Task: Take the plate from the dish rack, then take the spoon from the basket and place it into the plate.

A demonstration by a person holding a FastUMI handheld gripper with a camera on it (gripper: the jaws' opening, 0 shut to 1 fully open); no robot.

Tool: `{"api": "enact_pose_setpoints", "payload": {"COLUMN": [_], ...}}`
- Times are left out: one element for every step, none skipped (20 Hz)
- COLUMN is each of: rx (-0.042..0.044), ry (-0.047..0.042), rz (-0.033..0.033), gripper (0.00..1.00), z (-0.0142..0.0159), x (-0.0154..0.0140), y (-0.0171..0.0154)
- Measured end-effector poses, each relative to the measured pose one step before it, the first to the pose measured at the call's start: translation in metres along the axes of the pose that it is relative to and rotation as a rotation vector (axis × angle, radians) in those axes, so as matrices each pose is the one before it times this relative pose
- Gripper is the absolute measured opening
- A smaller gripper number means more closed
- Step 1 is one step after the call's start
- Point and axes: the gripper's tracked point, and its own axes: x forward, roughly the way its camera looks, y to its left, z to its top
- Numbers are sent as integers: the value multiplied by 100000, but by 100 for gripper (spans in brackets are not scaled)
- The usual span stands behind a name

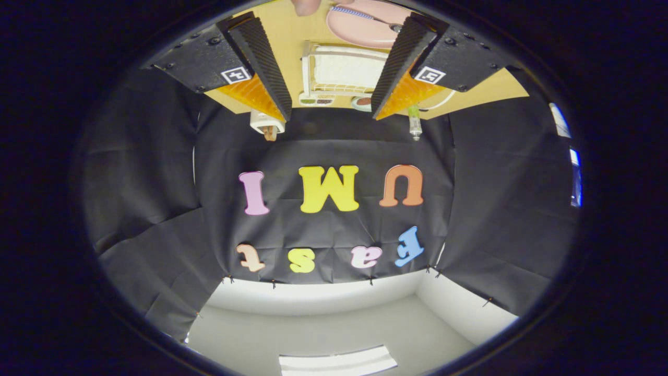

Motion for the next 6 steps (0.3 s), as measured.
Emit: {"api": "enact_pose_setpoints", "payload": {"rx": [47, -15, 163, -85, -140, 315], "ry": [395, 412, 11, -232, -396, -417], "rz": [66, 99, -332, -381, -532, -1106], "gripper": [98, 98, 98, 98, 98, 98], "z": [-155, -180, -37, 110, 145, 136], "x": [-14, -51, -8, 40, 49, 1], "y": [177, 121, -95, -172, -321, -432]}}
